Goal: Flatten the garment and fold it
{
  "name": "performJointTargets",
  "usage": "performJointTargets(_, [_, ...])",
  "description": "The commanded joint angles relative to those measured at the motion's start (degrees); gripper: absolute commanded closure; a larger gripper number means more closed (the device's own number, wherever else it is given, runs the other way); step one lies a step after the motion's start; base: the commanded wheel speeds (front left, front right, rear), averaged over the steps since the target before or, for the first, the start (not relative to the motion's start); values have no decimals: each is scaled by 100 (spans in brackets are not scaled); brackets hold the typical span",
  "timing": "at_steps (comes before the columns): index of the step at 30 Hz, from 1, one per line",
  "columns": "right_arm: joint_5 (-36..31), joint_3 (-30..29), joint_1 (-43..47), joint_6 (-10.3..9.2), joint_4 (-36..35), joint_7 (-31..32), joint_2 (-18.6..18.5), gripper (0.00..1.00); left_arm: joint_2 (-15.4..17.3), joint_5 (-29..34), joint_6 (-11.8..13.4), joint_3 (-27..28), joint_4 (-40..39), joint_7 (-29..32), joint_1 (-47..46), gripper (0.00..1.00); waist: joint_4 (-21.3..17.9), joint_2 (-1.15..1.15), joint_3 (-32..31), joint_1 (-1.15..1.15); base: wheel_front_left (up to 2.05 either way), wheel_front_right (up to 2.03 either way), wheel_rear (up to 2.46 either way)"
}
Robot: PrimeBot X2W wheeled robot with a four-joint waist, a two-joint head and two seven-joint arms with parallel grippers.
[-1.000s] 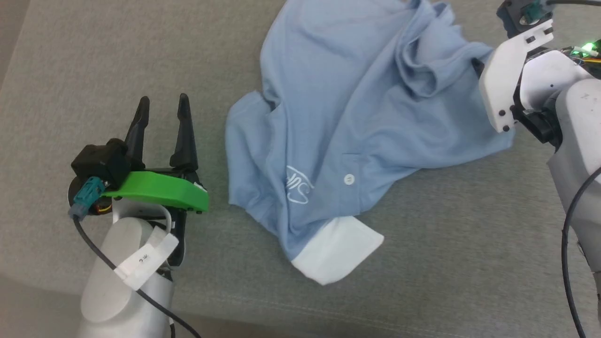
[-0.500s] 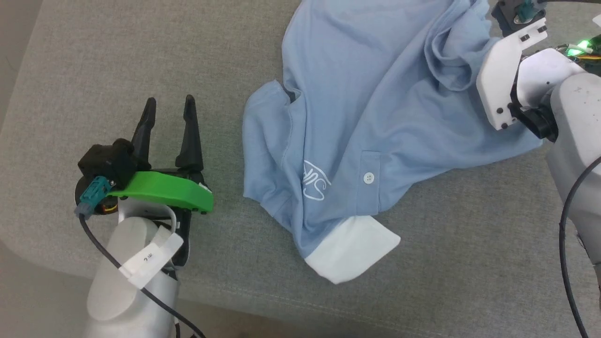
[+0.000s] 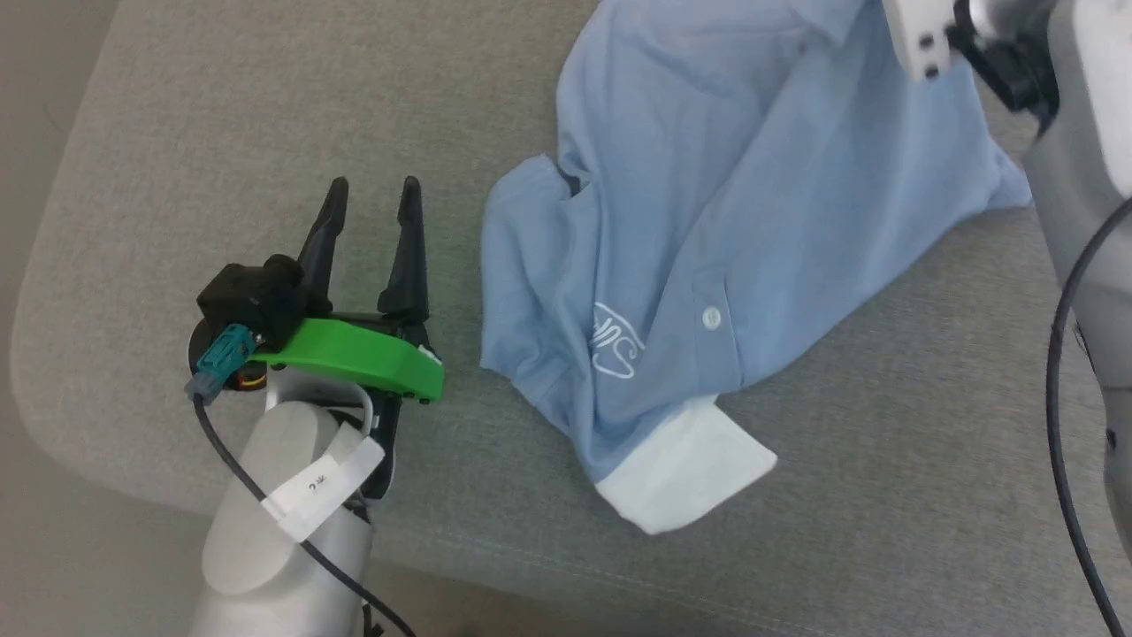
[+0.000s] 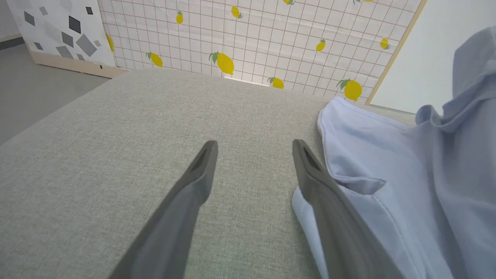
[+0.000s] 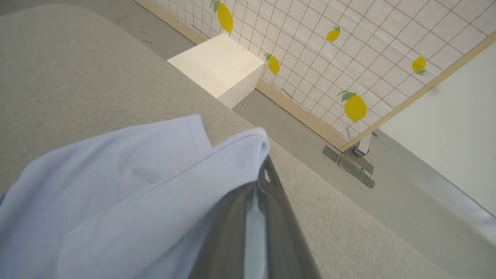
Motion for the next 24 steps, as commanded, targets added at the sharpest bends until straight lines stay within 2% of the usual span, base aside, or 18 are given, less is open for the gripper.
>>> performJointTargets(1, [-112,-27,-192,-9,24,-231,139,100,-35,28,-46,-19,27,-25,-98,0,266,0,239,0,0,0,0])
performJointTargets(7, [-219,86,-518,-9,468,-906,696,100,-132,19,-87,-24,87,-26,-157,0,441,0,433,0,0,0,0])
performJointTargets(10, [-40,359,-446,-9,864,-953,836,100,-167,19,-98,-1,115,-26,-170,0,450,0,457,0,0,0,0])
performJointTargets(13, [313,473,-315,-9,1288,-744,909,100,-189,22,-113,25,150,-26,-172,0,409,0,434,0,0,0,0])
performJointTargets(14, [412,561,-291,-9,1369,-713,924,88,-194,28,-122,30,171,-26,-170,0,379,0,407,0,0,0,0])
performJointTargets(15, [497,604,-284,-9,1410,-726,928,29,-198,37,-128,37,185,-26,-169,0,351,0,380,0,0,0,0])
performJointTargets(16, [621,616,-291,-9,1434,-778,921,0,-201,46,-133,48,203,-26,-169,0,315,0,346,0,0,0,0])
performJointTargets(20, [1104,459,-350,-9,1328,-1160,809,0,-190,108,-153,123,243,-26,-140,0,93,0,141,0,0,0,0])
performJointTargets(24, [1444,158,-255,-9,1112,-1658,501,0,-153,155,-175,189,283,-26,-70,0,-139,0,-176,0,0,0,0])
